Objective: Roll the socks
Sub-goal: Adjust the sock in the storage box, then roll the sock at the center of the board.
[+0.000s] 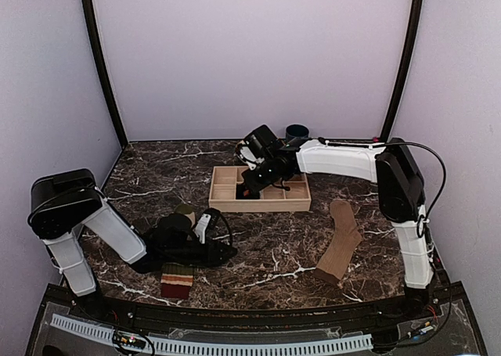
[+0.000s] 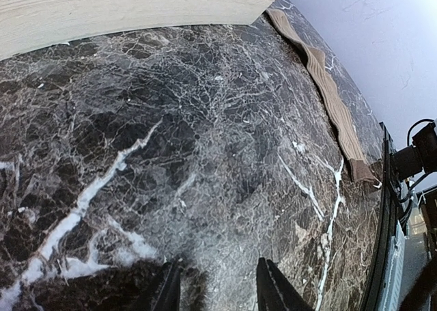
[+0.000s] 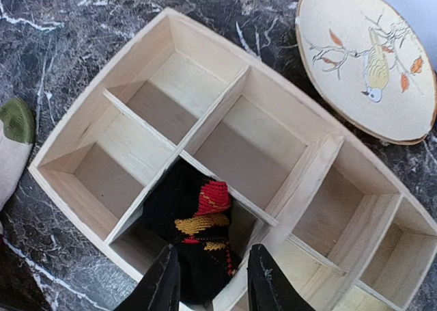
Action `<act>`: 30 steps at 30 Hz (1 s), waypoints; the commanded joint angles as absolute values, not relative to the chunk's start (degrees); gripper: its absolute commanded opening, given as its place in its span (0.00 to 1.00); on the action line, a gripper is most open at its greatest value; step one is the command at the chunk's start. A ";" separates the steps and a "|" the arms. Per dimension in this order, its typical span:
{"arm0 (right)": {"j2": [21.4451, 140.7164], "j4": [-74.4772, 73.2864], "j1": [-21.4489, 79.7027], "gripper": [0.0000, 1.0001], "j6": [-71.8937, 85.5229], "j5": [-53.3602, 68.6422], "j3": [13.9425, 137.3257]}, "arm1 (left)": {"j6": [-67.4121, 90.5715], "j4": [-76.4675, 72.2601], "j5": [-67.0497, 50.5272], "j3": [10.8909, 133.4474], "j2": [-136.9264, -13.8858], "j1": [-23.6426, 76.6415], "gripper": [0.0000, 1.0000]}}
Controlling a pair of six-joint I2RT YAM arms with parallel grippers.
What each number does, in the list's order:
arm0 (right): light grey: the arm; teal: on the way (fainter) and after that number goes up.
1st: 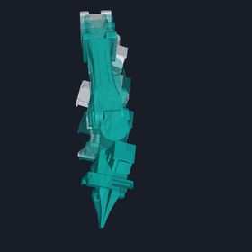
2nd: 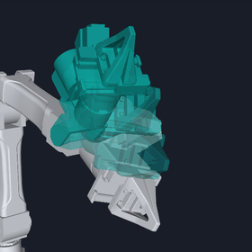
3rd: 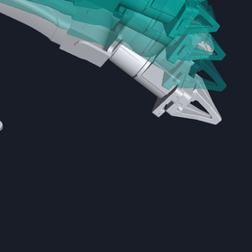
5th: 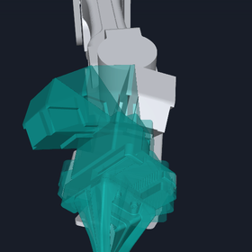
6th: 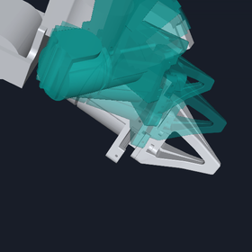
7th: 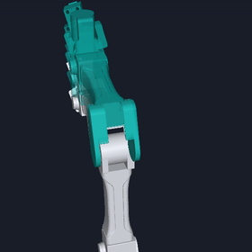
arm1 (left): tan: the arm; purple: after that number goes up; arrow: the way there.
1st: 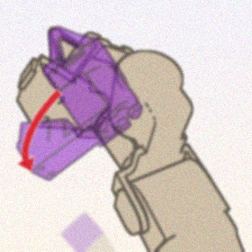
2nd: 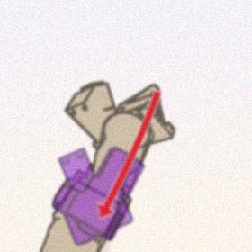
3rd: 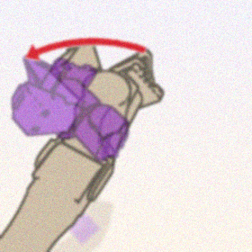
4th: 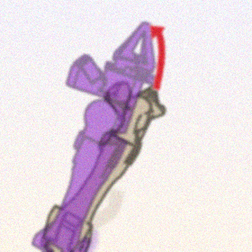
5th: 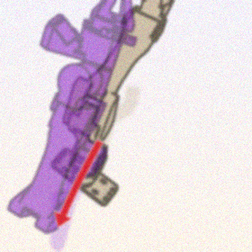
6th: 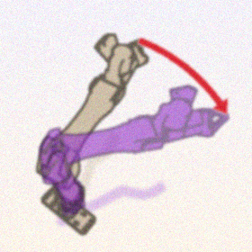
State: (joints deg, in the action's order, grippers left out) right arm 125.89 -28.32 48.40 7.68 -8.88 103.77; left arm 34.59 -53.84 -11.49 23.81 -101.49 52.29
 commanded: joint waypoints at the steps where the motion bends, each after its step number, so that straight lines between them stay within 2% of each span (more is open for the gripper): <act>1: 120.51 -24.19 49.12 0.34 7.21 -11.45 101.91 | 32.81 -43.39 -10.34 24.45 -98.73 52.21 0.42; 9: 110.08 -17.97 49.55 0.39 7.24 -14.29 92.11 | 29.11 -35.08 -5.76 29.01 -91.66 52.21 0.47; 17: 96.42 -13.89 50.26 0.56 8.51 -14.92 81.14 | 25.59 -31.35 -1.96 32.70 -82.68 52.21 0.51; 21: 90.04 -13.09 51.00 0.60 10.76 -15.19 76.66 | 24.04 -32.33 -0.78 32.69 -77.61 53.03 0.54; 22: 88.10 -12.44 51.36 0.64 11.00 -15.31 75.26 | 23.51 -32.59 -0.17 32.64 -76.21 53.46 0.56; 24: 84.68 -10.74 52.19 0.98 11.43 -15.90 72.61 | 22.00 -33.17 0.73 32.38 -73.55 54.45 0.58; 27: 80.18 -7.62 52.97 0.99 12.01 -16.65 69.11 | 19.27 -34.17 4.12 32.15 -70.17 56.14 0.70; 28: 78.64 -5.72 53.02 1.00 12.30 -16.45 67.62 | 18.54 -34.53 4.73 32.01 -69.31 56.44 0.80; 29: 76.96 -2.49 52.96 1.00 12.92 -16.47 65.41 | 17.94 -34.87 5.21 31.97 -68.60 56.65 0.95; 30: 75.38 0.52 52.99 1.00 14.65 -16.40 62.93 | 17.45 -35.35 5.48 31.77 -67.86 56.71 0.99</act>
